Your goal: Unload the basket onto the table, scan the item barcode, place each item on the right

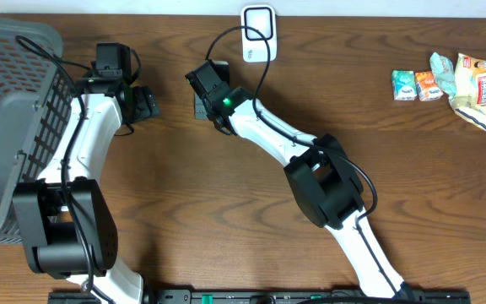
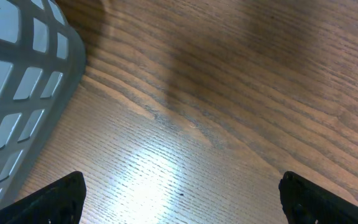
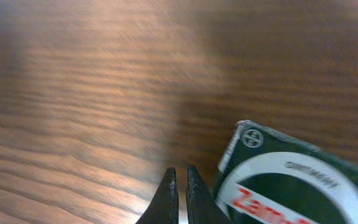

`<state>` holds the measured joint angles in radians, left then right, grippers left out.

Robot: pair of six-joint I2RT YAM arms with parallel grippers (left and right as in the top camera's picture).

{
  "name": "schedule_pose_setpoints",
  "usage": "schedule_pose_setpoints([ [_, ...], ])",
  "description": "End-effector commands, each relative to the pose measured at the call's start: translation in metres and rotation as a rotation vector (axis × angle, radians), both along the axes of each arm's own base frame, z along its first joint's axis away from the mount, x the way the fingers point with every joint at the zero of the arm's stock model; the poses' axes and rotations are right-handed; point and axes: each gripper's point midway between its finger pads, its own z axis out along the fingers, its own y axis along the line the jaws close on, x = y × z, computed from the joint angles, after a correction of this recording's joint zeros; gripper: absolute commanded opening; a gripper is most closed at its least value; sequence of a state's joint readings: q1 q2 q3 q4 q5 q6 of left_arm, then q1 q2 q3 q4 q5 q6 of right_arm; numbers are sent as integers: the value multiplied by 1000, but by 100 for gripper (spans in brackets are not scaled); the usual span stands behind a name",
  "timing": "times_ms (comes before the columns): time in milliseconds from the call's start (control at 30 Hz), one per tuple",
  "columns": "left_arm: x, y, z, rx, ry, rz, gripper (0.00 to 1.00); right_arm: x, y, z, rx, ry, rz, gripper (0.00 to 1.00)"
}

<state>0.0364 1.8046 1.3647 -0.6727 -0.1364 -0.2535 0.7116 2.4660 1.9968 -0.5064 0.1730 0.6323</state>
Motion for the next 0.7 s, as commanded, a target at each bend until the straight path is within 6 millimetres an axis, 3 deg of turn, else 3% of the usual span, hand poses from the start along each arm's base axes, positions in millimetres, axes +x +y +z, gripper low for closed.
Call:
schedule_pose_setpoints([
  [0, -2, 1, -2, 9, 9, -10, 97, -6, -14, -16, -64, 40, -24, 1],
  [267, -2, 1, -2, 9, 9, -10, 97, -19, -51, 8, -179, 75, -93, 1],
  [500, -2, 1, -2, 9, 9, -10, 97, -40, -120, 44, -334, 105, -350, 1],
  [667, -2, 1, -2, 9, 9, -10, 97, -38, -123, 81, -280, 59, -369, 1],
])
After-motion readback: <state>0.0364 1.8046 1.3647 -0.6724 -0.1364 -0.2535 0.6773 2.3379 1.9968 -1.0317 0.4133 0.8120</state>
